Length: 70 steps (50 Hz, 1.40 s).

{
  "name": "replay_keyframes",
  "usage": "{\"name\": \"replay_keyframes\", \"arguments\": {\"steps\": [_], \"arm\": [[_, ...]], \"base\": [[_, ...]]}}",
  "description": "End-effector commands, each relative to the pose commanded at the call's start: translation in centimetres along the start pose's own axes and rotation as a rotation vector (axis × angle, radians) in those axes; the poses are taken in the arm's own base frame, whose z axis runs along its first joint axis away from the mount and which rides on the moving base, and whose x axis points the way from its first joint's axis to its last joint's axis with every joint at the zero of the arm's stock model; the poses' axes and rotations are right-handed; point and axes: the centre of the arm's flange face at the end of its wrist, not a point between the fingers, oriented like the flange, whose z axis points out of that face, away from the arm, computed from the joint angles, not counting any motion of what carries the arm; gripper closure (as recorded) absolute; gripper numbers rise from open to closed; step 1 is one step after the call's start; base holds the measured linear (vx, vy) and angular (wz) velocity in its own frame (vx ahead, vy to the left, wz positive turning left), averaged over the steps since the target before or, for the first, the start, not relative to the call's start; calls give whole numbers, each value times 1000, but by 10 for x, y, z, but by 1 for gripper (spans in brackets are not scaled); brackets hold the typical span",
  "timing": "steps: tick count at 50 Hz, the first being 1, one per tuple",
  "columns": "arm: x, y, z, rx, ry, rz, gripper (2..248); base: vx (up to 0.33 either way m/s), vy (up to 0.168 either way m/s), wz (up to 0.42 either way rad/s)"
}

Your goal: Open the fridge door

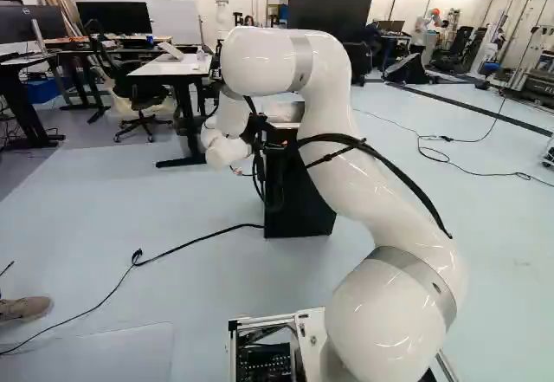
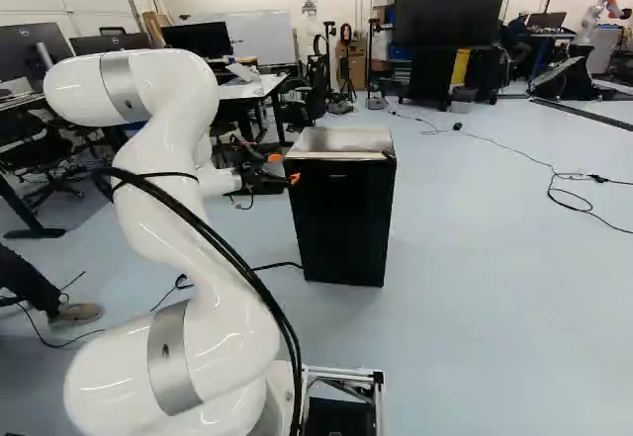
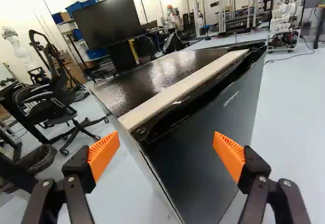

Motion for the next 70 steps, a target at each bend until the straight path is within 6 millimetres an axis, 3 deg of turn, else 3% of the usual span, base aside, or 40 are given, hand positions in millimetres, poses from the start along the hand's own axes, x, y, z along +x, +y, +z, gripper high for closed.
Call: {"name": "replay_keyframes", "arguments": {"steps": [30,51,70], "arm": [[8,19,13,-35,-7,-7,3],[13,39,3,-42,-18,-35,3],[14,44,0,-61,-14,-34,3]], "base": [[0,0,0],[-1,-1,-7],[0,0,0]]}}
